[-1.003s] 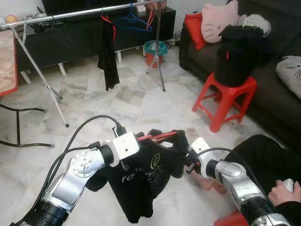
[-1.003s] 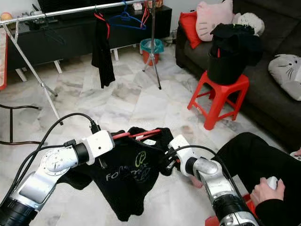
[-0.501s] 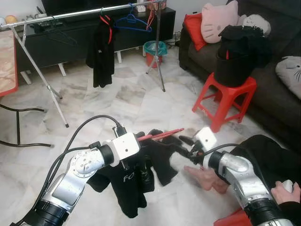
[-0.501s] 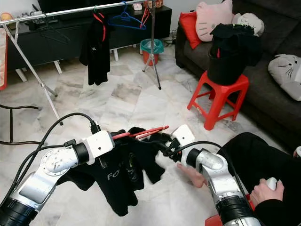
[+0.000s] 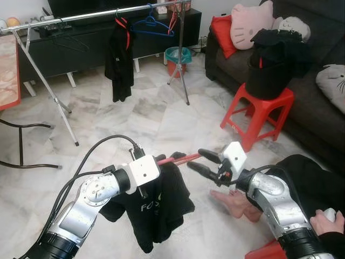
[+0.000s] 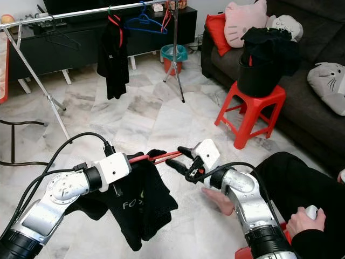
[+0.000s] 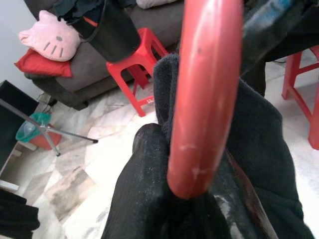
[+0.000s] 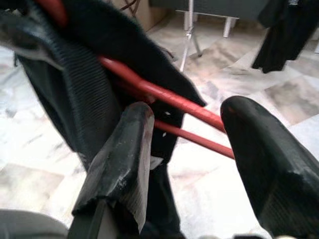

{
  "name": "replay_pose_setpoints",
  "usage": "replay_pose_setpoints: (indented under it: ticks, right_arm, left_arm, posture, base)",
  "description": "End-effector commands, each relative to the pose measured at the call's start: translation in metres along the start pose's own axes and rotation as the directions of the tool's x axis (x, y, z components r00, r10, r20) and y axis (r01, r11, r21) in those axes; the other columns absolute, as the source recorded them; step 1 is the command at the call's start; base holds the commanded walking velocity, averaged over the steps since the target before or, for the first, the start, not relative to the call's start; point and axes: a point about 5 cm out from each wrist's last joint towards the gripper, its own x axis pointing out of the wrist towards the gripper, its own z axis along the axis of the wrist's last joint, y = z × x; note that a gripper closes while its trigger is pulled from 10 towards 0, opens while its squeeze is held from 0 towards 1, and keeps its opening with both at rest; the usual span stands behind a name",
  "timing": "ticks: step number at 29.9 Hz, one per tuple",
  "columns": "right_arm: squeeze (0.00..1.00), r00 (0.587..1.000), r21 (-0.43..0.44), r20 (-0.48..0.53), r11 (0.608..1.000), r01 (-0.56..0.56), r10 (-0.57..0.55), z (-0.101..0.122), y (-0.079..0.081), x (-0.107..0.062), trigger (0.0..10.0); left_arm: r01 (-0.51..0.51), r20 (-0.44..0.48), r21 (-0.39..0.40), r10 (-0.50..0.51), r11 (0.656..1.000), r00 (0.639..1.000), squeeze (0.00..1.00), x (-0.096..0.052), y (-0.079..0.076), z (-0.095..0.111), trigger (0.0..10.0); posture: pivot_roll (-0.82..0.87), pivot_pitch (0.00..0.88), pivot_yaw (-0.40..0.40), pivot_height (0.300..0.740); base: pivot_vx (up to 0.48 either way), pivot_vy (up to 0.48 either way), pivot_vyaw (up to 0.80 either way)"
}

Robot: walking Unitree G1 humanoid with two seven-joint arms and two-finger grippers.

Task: Hang hanger

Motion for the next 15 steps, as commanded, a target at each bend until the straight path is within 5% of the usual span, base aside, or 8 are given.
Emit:
replay_pose_setpoints:
  ticks: [1, 7, 15]
  right_arm:
    - [0.0, 0.986, -0.041, -0.063, 0.987, -0.154, 0.151, -0.004, 0.011, -0.006, 10.0]
    - [0.0, 0.94, -0.053, -0.149, 0.947, -0.317, 0.306, -0.009, 0.016, -0.013, 10.0]
    - [0.0, 0.961, -0.12, -0.153, 0.961, -0.248, 0.229, -0.001, 0.001, -0.007, 10.0]
  left_arm:
    - [-0.005, 0.03, 0.007, 0.004, 1.0, 1.0, 0.0, -0.002, 0.002, 0.004, 10.0]
    - [0.021, 0.041, -0.011, -0.021, 1.0, 0.999, 0.0, -0.002, -0.001, 0.006, 10.0]
    - [0.057, 0.035, -0.017, -0.057, 0.998, 0.998, 0.0, -0.004, -0.006, 0.005, 10.0]
  posture:
    - [0.03, 0.036, -0.046, 0.74]
    - [0.04, 0.036, -0.045, 0.74]
    - [0.04, 0.035, -0.044, 0.74]
  base:
    - [0.0, 0.0, 0.0]
    - [0.0, 0.0, 0.0]
    - [0.0, 0.0, 0.0]
